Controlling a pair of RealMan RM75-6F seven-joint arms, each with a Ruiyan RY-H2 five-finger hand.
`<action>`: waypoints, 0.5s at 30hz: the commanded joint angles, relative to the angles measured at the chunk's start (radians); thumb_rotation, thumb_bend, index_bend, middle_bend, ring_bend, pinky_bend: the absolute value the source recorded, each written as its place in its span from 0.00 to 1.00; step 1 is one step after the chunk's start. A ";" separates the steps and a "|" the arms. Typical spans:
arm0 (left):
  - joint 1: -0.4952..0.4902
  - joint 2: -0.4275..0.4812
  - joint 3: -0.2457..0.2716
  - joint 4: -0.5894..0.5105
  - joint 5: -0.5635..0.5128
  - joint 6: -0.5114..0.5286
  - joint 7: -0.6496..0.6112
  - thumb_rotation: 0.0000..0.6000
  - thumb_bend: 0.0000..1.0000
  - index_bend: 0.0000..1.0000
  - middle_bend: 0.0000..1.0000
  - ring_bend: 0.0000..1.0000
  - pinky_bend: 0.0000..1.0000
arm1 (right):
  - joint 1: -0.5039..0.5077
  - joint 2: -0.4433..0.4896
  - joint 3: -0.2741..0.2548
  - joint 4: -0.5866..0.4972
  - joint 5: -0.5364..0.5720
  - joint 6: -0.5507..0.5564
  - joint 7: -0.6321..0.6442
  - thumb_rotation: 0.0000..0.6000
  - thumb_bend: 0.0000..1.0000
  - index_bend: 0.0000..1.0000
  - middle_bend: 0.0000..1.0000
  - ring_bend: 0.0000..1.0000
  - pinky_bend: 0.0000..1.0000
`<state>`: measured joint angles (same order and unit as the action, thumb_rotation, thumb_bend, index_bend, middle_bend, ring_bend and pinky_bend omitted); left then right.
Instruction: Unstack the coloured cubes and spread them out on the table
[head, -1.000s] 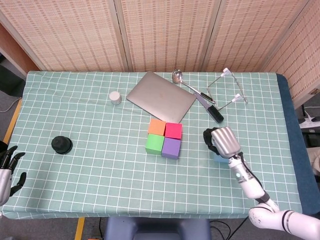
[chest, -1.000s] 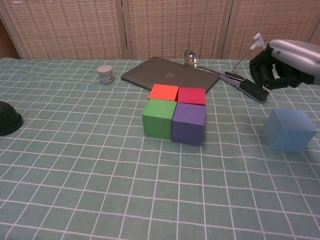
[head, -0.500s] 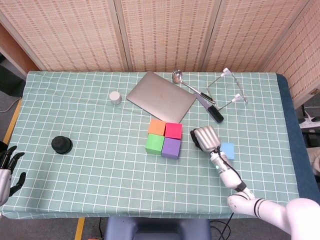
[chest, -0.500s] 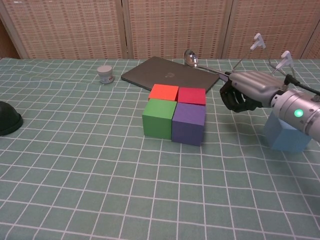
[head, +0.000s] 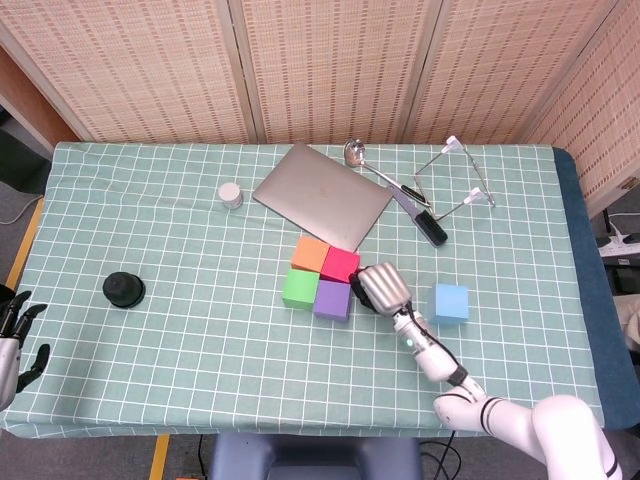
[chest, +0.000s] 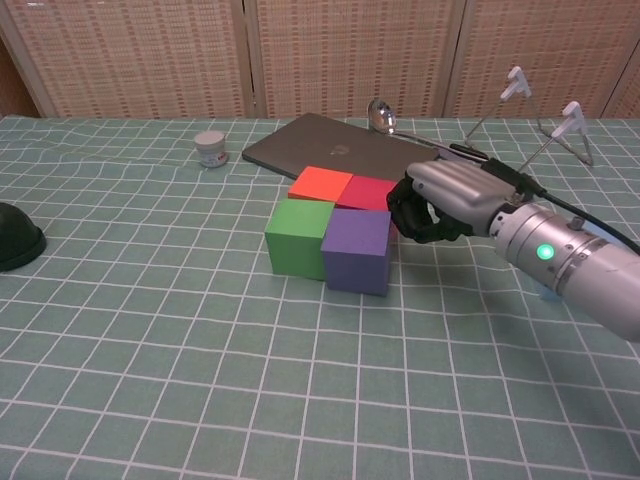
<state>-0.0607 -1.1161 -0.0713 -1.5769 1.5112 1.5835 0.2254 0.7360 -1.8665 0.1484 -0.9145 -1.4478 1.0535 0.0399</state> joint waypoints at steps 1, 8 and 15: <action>0.000 0.000 0.000 -0.001 0.001 0.001 0.001 1.00 0.39 0.24 0.13 0.16 0.33 | 0.007 -0.030 -0.031 0.063 -0.084 0.086 0.135 1.00 1.00 0.77 0.62 0.62 0.77; 0.000 0.000 0.001 -0.002 0.004 0.001 0.004 1.00 0.39 0.24 0.13 0.16 0.33 | 0.013 -0.040 -0.072 0.120 -0.149 0.133 0.322 1.00 1.00 0.77 0.62 0.59 0.74; -0.001 -0.001 0.001 -0.002 0.003 0.000 0.002 1.00 0.39 0.24 0.13 0.16 0.33 | 0.042 0.031 -0.164 0.096 -0.225 0.084 0.680 1.00 1.00 0.77 0.62 0.54 0.70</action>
<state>-0.0616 -1.1168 -0.0703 -1.5784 1.5140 1.5829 0.2277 0.7589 -1.8746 0.0392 -0.8132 -1.6207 1.1555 0.5651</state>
